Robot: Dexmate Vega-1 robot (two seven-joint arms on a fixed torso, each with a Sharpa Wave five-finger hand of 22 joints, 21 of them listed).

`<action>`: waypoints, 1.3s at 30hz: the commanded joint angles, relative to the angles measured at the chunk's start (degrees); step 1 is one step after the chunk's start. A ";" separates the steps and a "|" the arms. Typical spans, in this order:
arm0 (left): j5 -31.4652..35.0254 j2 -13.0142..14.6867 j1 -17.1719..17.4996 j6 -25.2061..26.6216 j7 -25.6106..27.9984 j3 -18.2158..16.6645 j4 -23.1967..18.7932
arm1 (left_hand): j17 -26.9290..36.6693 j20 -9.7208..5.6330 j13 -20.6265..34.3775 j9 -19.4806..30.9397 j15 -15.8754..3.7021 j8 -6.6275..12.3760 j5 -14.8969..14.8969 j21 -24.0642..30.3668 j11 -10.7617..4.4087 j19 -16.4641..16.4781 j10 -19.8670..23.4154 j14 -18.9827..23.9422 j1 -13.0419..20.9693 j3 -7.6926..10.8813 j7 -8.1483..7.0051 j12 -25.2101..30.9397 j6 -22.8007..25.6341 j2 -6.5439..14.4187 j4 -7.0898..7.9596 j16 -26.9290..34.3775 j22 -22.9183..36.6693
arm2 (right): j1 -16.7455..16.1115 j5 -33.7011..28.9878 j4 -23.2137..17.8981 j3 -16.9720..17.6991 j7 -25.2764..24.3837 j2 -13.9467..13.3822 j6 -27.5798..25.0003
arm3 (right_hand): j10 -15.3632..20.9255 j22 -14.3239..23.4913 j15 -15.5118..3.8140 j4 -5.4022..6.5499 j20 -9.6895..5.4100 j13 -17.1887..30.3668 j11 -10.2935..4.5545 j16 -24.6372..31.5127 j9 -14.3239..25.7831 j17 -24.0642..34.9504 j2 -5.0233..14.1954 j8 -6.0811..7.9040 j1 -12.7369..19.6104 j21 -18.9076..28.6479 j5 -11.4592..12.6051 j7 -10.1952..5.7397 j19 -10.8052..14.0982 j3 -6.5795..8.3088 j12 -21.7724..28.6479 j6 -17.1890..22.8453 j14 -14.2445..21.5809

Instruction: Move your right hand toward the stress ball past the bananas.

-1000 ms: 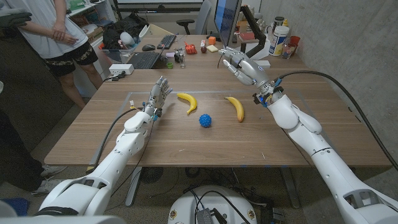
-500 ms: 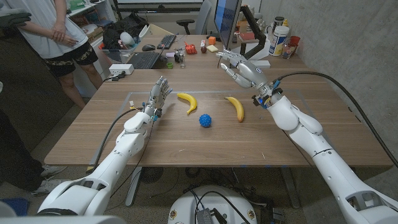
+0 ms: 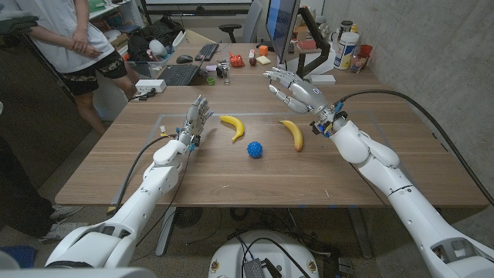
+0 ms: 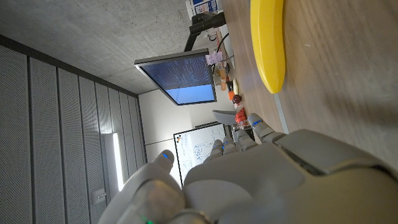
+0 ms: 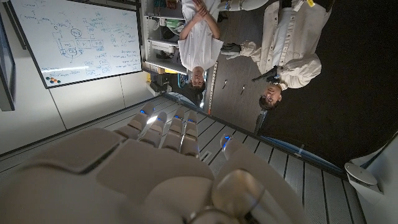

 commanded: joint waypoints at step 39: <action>-0.64 0.95 2.02 0.41 -0.23 -0.75 -1.86 | 0.22 -1.95 0.26 0.23 0.11 0.45 0.51 -0.27 0.14 0.29 -0.27 -1.36 0.20 -0.23 -0.24 0.26 -2.81 6.70 -0.11 0.15 0.29 | -0.23 -2.03 -2.10 -3.66 5.72 -1.29 -2.29 | 0.27 0.05 -3.12 -2.04 -5.44 0.15 0.08 -0.51 0.18 -0.03 2.49 -0.48 2.59 -0.72 -0.12 -0.26 0.78 0.15 -0.68 -0.31 0.61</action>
